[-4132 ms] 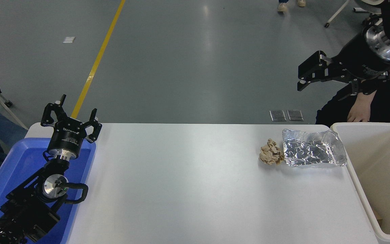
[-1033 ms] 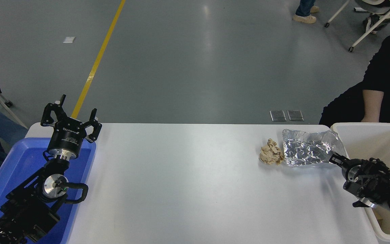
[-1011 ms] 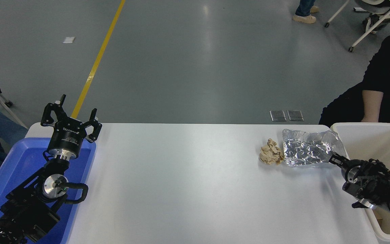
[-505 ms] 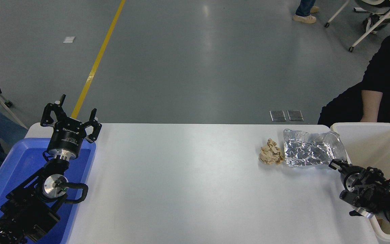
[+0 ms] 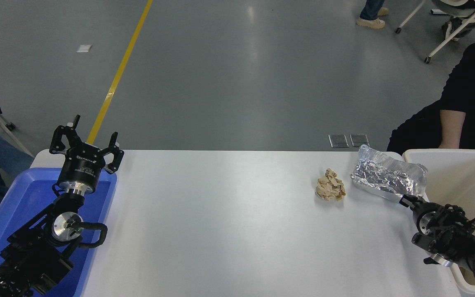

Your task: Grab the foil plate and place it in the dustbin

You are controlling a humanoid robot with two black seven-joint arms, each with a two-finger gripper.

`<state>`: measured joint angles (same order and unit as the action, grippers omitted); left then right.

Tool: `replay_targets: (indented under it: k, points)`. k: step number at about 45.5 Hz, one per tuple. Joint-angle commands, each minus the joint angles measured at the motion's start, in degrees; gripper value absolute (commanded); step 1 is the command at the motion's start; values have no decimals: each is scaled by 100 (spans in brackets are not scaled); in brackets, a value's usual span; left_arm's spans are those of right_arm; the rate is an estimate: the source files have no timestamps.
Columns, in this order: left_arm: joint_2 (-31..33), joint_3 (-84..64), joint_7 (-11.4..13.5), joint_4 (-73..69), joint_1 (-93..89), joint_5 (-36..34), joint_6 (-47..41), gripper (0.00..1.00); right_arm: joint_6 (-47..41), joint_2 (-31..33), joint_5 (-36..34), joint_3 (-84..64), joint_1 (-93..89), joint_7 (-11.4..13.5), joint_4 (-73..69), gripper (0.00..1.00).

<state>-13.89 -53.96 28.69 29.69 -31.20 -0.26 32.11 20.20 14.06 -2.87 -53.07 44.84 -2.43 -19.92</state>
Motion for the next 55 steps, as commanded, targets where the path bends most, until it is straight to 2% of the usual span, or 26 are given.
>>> replay_targets:
  k: [1, 10, 27, 37, 44, 55]
  points:
    - [0, 0, -3, 1, 0, 0, -3, 98, -8, 44, -3, 69, 51, -73, -3, 0]
    - [0, 9, -3, 1, 0, 0, -3, 98, -51, 88, -29, 69, 332, -73, -11, 0]
    - [0, 9, -3, 1, 0, 0, -3, 98, -587, 1108, -3, 34, 1597, -82, -354, 0]
    - [0, 9, -3, 1, 0, 0, 5, 98, -1097, 1863, 234, -45, 2607, -108, -1215, 0]
    - [0, 9, -3, 1, 0, 0, -3, 98, -1755, 2390, 752, -45, 3495, -108, -1848, 0]
    - [0, 9, -3, 1, 0, 0, -3, 98, -3337, 2910, 1095, -54, 4858, -91, -2384, 0]
